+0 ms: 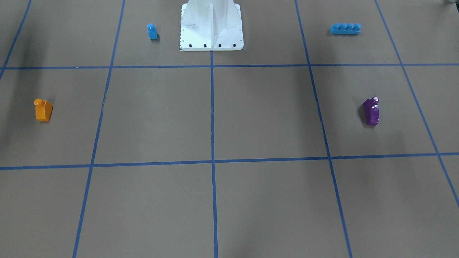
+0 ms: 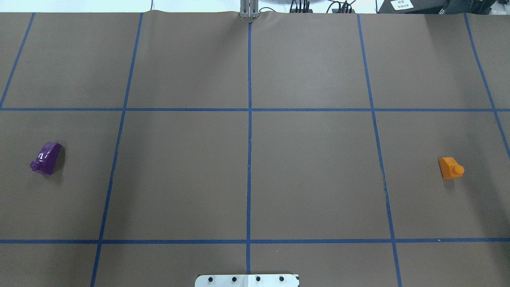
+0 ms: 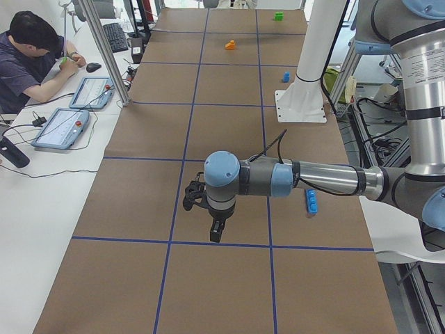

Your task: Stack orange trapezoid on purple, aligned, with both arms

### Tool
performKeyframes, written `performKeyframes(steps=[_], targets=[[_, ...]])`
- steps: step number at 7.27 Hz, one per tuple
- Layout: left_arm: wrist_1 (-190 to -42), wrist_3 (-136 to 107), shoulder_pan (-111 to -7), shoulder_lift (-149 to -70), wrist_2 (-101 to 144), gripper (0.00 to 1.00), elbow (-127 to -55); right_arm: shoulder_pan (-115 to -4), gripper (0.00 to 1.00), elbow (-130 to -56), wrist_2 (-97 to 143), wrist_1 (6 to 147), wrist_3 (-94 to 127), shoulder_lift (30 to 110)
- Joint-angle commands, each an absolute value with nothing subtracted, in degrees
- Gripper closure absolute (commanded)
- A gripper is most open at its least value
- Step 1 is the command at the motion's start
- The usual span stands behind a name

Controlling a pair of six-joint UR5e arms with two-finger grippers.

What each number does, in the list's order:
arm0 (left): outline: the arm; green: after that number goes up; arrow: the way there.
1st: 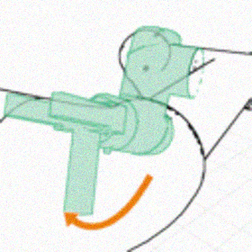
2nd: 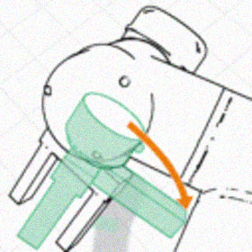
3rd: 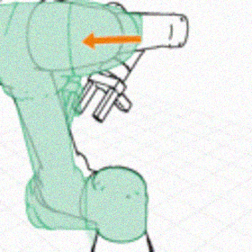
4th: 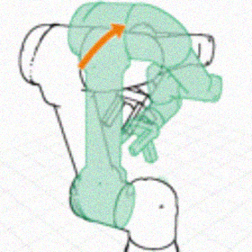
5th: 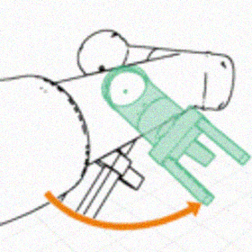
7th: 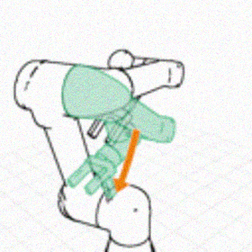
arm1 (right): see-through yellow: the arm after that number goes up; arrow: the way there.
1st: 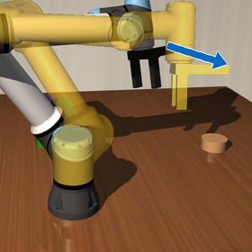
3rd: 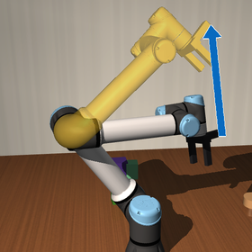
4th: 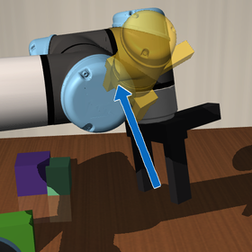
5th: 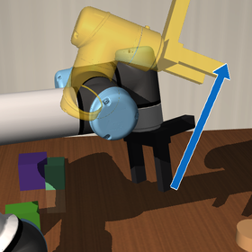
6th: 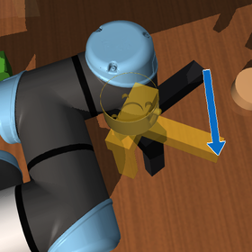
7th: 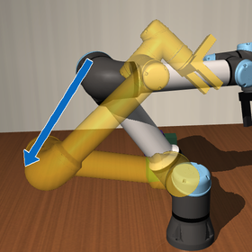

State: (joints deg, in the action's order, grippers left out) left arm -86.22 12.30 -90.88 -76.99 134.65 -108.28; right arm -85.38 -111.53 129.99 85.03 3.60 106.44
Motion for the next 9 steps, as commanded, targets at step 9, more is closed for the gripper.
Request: performKeyframes(steps=[9], targets=[[-111.7,3.5,-87.9,-82.0,137.8,0.0,-104.6,-76.6,0.0,-111.8,129.9,74.9,20.6,104.8]])
